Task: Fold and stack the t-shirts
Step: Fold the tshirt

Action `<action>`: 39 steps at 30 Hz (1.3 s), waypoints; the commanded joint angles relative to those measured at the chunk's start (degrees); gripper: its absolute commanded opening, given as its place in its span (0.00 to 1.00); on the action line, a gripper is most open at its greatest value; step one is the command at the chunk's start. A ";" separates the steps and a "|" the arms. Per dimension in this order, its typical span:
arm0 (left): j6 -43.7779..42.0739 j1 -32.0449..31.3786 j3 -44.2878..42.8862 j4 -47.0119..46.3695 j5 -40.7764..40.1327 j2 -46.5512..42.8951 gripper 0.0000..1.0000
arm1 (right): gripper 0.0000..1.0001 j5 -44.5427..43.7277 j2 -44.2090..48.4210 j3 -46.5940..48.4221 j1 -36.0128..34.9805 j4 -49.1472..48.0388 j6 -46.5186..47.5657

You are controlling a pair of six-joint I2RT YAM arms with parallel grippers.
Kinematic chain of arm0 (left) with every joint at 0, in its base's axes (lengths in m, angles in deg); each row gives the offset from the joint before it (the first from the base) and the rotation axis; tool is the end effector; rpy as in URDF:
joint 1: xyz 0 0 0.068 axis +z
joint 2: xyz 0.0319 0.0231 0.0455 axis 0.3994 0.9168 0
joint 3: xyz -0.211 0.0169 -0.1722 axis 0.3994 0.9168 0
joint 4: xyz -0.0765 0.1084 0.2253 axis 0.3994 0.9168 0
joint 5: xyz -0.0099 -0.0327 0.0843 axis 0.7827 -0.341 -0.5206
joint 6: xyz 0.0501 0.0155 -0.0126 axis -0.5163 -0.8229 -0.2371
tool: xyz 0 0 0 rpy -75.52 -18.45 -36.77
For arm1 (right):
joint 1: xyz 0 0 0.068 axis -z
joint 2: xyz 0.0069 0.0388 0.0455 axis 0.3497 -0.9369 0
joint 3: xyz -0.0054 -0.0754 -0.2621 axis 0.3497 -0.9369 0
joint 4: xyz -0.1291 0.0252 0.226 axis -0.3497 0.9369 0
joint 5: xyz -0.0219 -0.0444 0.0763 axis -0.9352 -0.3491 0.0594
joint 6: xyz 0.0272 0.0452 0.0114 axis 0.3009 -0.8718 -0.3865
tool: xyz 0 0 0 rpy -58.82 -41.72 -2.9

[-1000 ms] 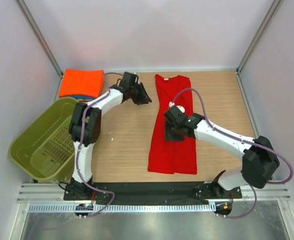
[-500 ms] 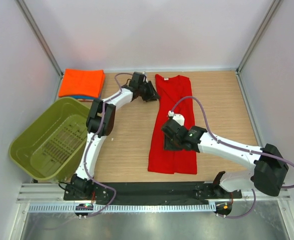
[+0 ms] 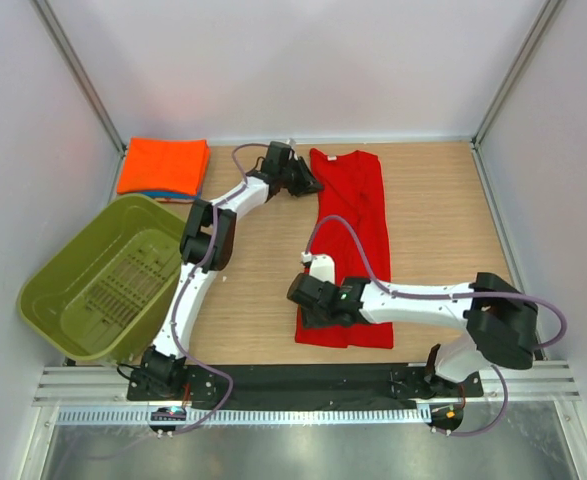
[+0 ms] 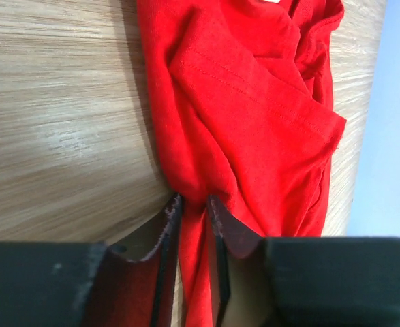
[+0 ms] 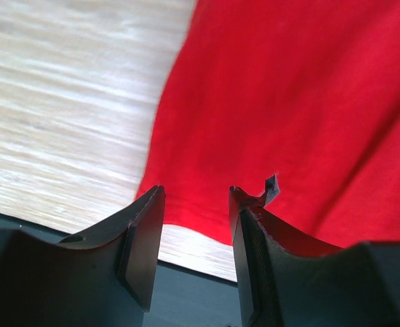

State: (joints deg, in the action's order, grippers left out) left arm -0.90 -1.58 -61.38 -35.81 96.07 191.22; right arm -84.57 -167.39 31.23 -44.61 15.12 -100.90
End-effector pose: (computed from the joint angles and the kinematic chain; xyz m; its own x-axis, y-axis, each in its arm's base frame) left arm 0.5220 -0.2596 0.1242 -0.8521 -0.3898 -0.3494 0.0224 0.6397 -0.7683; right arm 0.1264 0.2468 0.1931 -0.8708 -0.1131 -0.4785 -0.2146 0.9630 0.1630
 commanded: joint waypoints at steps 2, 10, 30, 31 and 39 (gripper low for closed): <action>-0.95 -0.10 -0.29 2.03 -0.22 3.20 0.20 | 0.50 -4.36 -3.04 3.00 -3.82 -3.73 -4.43; -1.04 0.78 -0.73 1.95 1.18 3.12 0.00 | 0.50 -6.65 -9.28 7.04 -8.13 -0.49 -7.24; -7.10 2.80 -4.24 10.20 -2.95 2.15 0.00 | 0.01 -9.73 0.01 0.90 -14.37 7.60 -16.47; -7.10 3.06 -4.68 10.29 -2.77 2.24 0.00 | 0.01 -9.99 0.55 0.81 -14.55 8.21 -16.82; -7.28 3.85 -5.39 10.56 -3.30 2.67 0.00 | 0.01 -11.75 4.07 -0.16 -15.69 11.21 -20.25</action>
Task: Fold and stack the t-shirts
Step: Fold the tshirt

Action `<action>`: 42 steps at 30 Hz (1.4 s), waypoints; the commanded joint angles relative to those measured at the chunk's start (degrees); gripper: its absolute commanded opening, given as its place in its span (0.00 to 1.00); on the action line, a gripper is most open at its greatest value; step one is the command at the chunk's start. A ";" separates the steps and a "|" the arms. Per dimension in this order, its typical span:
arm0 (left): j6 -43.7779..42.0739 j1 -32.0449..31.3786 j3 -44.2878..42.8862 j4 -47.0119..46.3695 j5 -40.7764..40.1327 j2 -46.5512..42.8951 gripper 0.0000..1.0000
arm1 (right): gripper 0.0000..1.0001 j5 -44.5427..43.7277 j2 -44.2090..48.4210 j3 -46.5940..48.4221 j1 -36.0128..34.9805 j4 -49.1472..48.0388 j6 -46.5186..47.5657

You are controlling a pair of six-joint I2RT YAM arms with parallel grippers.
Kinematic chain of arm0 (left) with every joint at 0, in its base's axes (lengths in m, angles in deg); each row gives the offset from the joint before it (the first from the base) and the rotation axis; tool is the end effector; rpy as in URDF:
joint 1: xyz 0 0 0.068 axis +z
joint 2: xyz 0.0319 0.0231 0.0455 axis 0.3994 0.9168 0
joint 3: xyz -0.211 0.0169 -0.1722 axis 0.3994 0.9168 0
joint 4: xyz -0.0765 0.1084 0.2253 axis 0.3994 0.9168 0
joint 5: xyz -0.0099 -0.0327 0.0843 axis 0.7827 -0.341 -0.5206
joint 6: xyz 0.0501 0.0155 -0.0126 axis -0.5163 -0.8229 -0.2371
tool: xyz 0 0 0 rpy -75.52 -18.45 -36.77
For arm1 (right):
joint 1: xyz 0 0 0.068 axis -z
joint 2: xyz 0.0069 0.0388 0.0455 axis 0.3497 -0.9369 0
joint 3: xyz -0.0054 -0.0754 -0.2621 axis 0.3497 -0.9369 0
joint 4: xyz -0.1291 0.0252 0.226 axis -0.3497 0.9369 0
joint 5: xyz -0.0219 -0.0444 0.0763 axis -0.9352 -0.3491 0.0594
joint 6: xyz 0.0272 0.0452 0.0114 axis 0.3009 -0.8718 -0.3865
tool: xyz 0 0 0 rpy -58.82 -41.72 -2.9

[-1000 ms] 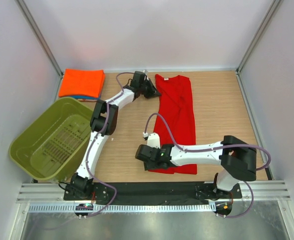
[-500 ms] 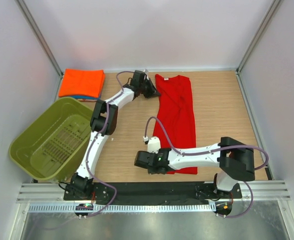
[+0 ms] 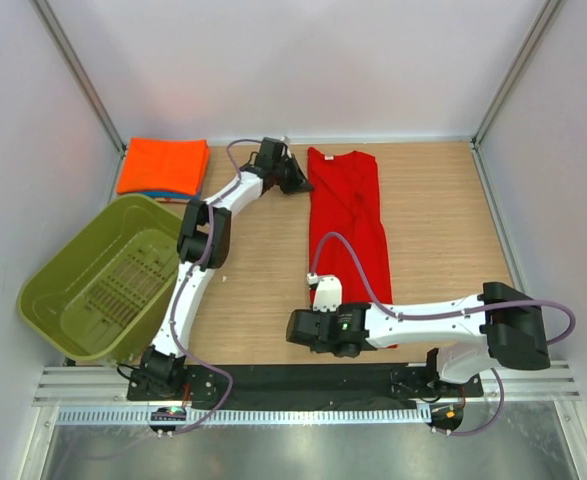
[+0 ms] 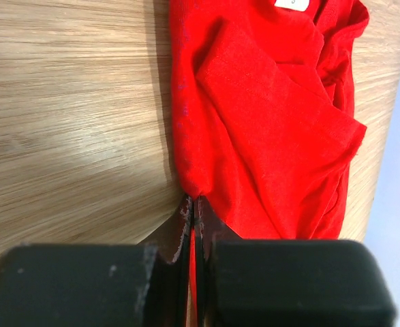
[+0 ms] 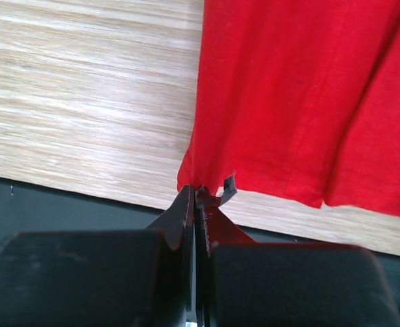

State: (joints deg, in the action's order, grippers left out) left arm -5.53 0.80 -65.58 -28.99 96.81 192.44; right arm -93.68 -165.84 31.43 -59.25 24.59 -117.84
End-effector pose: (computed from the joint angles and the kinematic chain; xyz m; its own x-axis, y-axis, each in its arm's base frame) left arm 0.5329 -0.2384 0.1265 -0.8615 -0.3559 -0.3621 0.0227 0.6855 -0.7277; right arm 0.0618 0.2513 0.1963 -0.8581 -0.0809 -0.5071 -0.1638 0.9790 0.1210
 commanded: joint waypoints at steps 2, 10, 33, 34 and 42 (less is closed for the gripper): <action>-2.56 1.65 -1.45 3.83 -4.22 1.80 0.00 | 0.01 -2.81 2.87 -0.27 -1.40 2.44 -3.84; -3.35 2.61 -3.57 5.93 -4.22 2.95 0.00 | 0.01 -2.98 0.59 0.87 -3.60 3.23 -5.16; -7.13 6.92 -3.05 9.54 7.91 2.34 0.04 | 0.01 -7.73 -0.03 2.98 -8.08 6.14 -8.85; -7.39 6.83 -2.43 9.45 8.17 1.81 0.08 | 0.01 -7.91 -0.21 3.24 -8.08 6.14 -8.68; -10.82 6.92 6.62 8.75 5.81 -4.34 0.28 | 0.01 -7.73 -0.29 3.51 -8.08 5.35 -8.24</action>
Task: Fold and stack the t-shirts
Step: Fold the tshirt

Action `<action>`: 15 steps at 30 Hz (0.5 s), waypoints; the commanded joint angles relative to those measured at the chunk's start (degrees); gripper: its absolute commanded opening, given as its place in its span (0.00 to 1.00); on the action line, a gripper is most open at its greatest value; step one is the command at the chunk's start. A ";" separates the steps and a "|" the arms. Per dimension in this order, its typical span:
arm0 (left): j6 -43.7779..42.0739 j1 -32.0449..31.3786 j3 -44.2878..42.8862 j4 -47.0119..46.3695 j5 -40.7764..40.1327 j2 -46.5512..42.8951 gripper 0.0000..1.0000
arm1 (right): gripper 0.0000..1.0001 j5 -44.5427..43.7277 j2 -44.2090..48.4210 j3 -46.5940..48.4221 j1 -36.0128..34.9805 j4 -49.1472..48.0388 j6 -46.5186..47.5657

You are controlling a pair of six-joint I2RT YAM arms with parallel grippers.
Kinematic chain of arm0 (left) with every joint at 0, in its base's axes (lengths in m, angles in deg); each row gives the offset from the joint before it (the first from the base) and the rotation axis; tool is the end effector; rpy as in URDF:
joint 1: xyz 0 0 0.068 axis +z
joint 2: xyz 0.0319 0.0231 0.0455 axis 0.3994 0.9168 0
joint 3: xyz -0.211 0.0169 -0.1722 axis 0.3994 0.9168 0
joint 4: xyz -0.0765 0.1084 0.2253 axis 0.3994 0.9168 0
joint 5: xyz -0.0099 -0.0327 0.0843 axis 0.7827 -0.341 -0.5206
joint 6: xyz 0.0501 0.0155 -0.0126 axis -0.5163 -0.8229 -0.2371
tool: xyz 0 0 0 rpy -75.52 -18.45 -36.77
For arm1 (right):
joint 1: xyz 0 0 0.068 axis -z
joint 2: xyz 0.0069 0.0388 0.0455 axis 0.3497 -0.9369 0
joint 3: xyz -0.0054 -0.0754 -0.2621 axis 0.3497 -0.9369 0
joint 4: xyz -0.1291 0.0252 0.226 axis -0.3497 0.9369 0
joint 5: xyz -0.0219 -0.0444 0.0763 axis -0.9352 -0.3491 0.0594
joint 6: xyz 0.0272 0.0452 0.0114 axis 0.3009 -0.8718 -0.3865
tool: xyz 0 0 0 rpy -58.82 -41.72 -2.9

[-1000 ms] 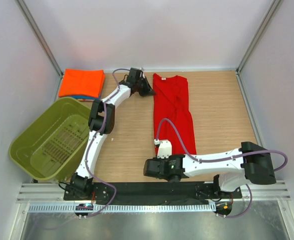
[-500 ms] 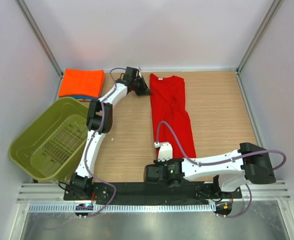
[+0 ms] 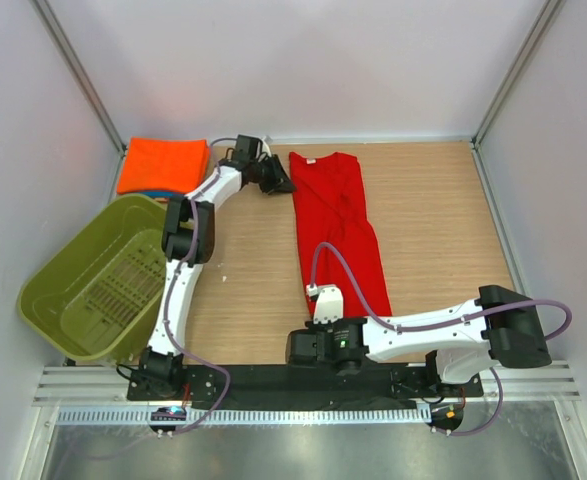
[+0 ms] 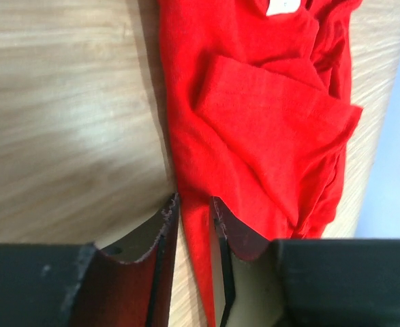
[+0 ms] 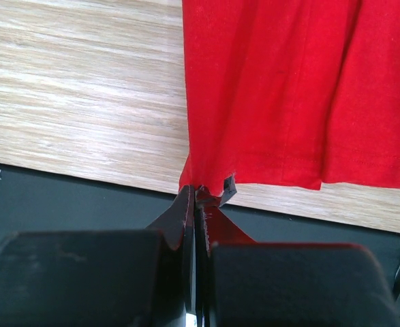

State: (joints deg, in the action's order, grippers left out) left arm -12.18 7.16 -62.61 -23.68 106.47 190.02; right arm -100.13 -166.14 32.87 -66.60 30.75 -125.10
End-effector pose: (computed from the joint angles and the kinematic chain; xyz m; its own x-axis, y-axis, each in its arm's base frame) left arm 0.5399 -0.1787 0.1278 -0.9074 -0.2887 -0.3053 0.0367 0.6693 -0.7421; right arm 0.0322 0.2505 0.2008 -0.8176 -0.0928 -0.5683 -0.1641 0.9836 0.0754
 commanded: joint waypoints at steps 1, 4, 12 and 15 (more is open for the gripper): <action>-4.44 0.56 5.22 3.09 -4.03 -2.79 0.28 | 0.01 -1.28 0.01 2.07 -0.74 -0.90 -0.98; -4.79 0.56 7.43 2.12 -4.04 -4.12 0.27 | 0.01 -1.37 0.19 1.98 -0.73 -0.82 -1.07; -5.67 0.56 11.30 1.42 -3.95 -7.37 0.25 | 0.01 -1.55 0.72 1.63 -0.73 -0.64 -1.51; -5.50 0.39 11.39 1.42 -3.25 -6.94 0.25 | 0.01 -1.46 0.80 1.54 -0.74 -0.73 -1.51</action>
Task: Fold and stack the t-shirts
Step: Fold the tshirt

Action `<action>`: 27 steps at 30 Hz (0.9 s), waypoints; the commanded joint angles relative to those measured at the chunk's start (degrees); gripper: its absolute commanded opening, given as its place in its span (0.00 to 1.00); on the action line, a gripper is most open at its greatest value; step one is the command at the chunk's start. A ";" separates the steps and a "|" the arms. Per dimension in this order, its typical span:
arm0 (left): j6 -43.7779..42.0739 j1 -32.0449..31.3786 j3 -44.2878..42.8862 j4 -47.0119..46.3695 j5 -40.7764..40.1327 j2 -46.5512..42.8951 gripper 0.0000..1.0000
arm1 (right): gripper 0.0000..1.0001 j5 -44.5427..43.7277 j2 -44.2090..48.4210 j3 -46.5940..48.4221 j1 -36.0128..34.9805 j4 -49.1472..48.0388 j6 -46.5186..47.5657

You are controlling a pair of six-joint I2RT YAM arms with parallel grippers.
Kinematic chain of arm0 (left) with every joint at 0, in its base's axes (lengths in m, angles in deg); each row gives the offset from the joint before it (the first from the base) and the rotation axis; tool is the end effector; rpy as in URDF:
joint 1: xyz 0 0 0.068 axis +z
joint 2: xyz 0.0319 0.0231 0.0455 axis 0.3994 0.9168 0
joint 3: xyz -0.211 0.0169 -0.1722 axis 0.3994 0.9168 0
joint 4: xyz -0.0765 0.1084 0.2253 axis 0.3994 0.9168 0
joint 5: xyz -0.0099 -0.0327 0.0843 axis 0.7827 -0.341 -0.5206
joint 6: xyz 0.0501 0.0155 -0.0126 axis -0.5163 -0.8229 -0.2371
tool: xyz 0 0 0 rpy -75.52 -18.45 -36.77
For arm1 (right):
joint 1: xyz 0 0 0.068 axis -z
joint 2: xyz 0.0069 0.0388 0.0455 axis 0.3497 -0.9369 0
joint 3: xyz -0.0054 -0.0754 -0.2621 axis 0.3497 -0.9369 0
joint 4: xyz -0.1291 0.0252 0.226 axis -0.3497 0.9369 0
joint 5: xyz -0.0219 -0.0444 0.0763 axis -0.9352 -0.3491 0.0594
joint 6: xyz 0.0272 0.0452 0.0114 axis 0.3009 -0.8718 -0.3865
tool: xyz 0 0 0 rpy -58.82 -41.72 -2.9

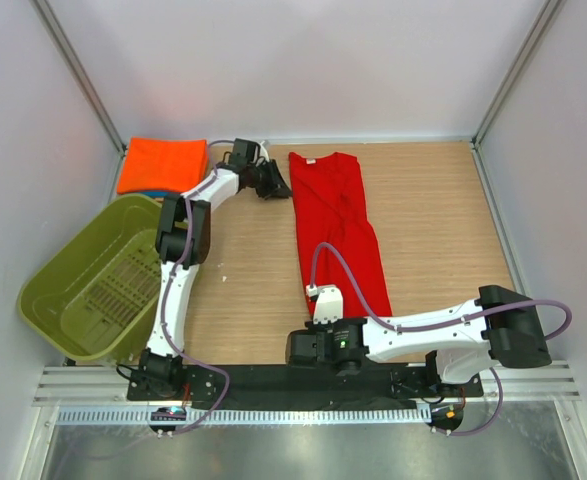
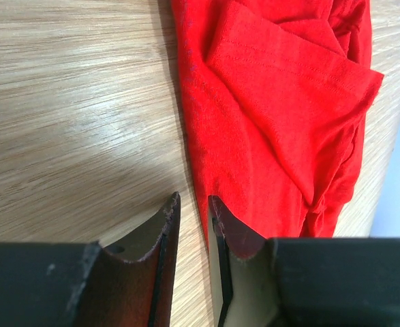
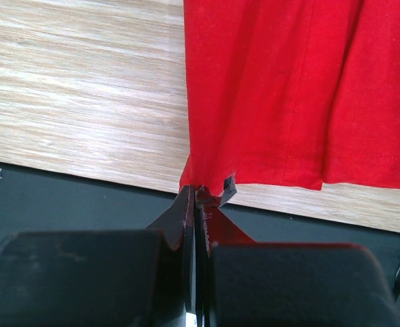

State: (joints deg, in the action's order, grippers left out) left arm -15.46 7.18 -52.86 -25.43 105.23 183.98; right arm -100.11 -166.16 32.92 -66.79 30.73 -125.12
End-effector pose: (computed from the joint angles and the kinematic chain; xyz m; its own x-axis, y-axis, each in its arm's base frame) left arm 0.5198 -0.1719 0.1322 -0.9095 -0.2556 -0.3277 0.0576 0.7035 -0.7084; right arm 0.0314 0.2508 0.2010 -0.8175 -0.0948 -0.5681 -0.1671 0.9830 0.0765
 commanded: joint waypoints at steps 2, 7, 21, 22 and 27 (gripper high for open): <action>-2.04 0.01 1.64 3.08 -1.82 -0.46 0.25 | 0.01 -1.48 0.74 1.58 -0.54 -0.80 -1.40; -1.69 -0.86 1.21 2.99 -1.73 0.94 0.24 | 0.01 -1.39 0.82 1.76 -0.54 -0.62 -1.31; -0.63 -2.10 -1.52 3.34 -2.26 4.81 0.18 | 0.01 -1.66 0.82 2.02 -0.54 -0.44 -1.22; -0.63 -2.27 -1.52 3.43 -2.52 4.90 0.13 | 0.01 -1.57 0.82 2.11 -0.45 -0.36 -1.22; -1.95 -2.19 -5.97 8.24 -8.40 4.99 0.00 | 0.01 -1.83 0.04 3.95 -0.89 5.08 -3.15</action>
State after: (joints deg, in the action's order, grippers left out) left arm -15.06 5.48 -55.66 -24.43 104.16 185.84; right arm -100.11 -166.16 33.61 -66.82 32.19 -125.49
